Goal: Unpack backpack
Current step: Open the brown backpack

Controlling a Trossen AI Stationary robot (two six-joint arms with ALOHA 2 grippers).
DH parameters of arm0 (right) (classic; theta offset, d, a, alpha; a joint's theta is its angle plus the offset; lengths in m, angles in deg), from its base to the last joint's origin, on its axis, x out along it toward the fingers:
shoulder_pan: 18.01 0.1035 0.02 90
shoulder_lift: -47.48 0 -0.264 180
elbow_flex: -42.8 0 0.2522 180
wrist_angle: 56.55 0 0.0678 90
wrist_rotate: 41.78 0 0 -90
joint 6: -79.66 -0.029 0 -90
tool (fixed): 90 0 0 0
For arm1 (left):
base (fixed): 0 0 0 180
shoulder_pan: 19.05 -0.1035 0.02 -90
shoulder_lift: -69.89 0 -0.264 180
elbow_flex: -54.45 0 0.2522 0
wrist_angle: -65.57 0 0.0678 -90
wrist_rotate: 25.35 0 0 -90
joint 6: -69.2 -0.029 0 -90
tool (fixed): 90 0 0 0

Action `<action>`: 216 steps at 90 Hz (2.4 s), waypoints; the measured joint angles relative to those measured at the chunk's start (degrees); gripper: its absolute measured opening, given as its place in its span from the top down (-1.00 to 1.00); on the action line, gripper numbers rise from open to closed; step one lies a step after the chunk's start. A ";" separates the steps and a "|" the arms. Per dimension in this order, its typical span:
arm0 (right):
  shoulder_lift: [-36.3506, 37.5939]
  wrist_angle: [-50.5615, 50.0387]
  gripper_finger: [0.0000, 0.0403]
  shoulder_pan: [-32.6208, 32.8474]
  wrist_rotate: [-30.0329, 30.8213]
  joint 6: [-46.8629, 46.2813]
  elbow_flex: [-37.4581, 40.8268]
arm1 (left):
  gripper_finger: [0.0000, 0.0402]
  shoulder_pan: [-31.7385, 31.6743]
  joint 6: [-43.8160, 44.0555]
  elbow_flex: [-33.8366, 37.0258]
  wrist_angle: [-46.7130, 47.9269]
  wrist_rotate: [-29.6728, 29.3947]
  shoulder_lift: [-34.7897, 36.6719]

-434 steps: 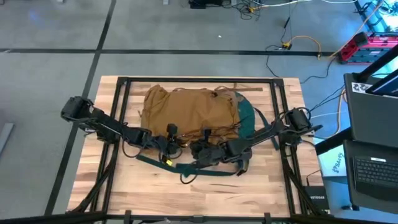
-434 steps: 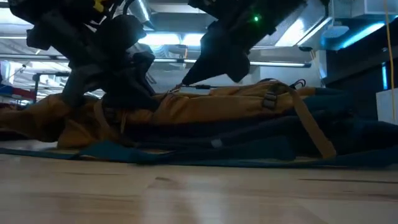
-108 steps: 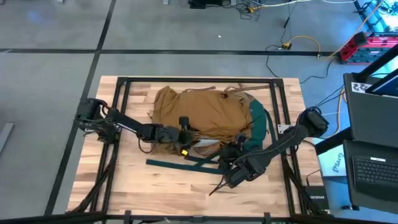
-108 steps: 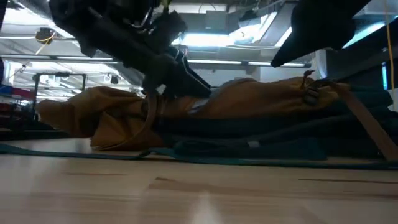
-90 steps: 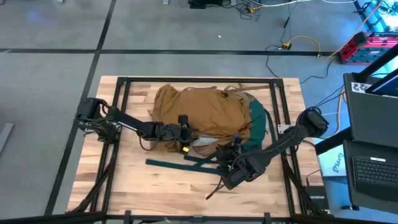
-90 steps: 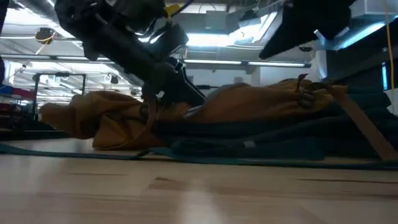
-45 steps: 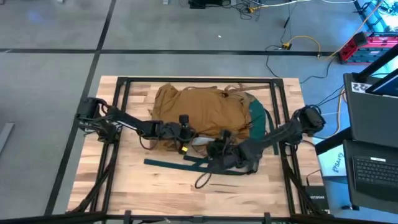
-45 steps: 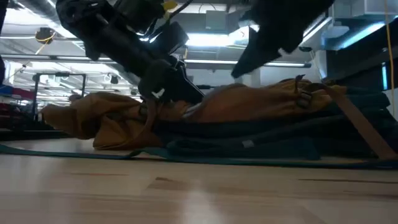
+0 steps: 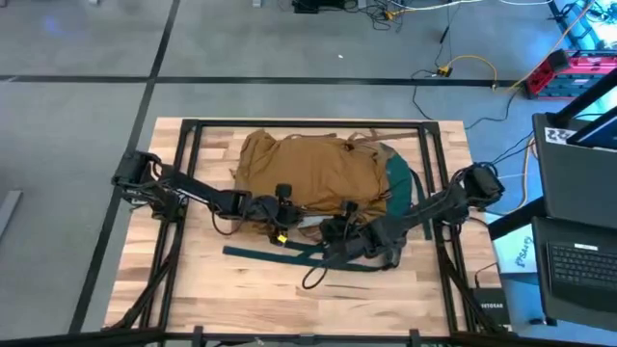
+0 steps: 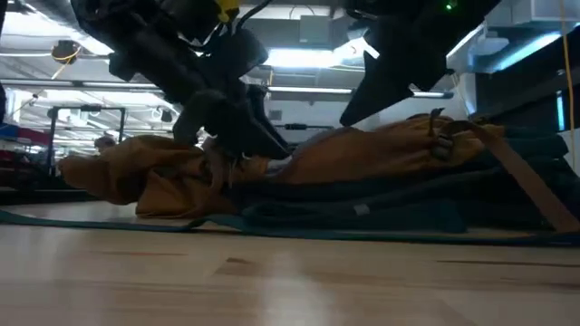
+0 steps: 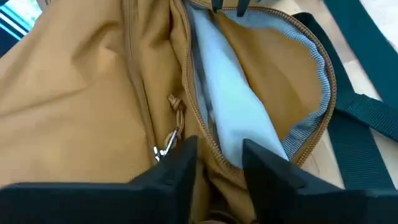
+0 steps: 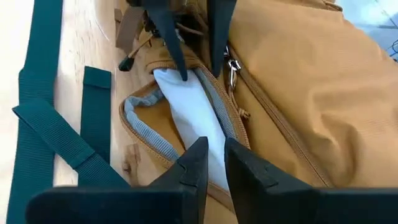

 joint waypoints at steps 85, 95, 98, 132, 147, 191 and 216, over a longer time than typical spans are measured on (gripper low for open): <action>0.00 4.59 0.80 0.00 -0.94 2.85 0.00 | 0.97 -4.76 9.73 -0.01 7.43 -1.80 0.04; 0.00 6.24 0.80 0.00 -2.20 3.82 0.00 | 0.98 -4.33 8.37 -0.08 6.82 -2.15 0.97; -0.03 6.50 0.80 0.00 -2.32 4.07 0.00 | 0.98 -4.01 7.87 -0.28 6.97 -2.60 1.61; -3.94 8.16 0.80 -1.26 -3.70 4.49 -0.01 | 1.00 1.25 1.11 -1.48 5.83 -10.85 10.23; -6.84 8.31 0.80 -2.20 -4.90 4.42 -0.02 | 1.00 3.01 -1.23 -1.48 5.79 -14.97 12.77; -8.60 8.28 0.80 -1.59 -4.08 4.73 -0.07 | 1.00 3.94 -2.45 -1.62 10.00 -20.38 16.87; -3.81 0.42 0.80 3.01 5.56 3.88 -0.12 | 1.00 6.19 3.08 -1.63 17.60 -22.45 16.90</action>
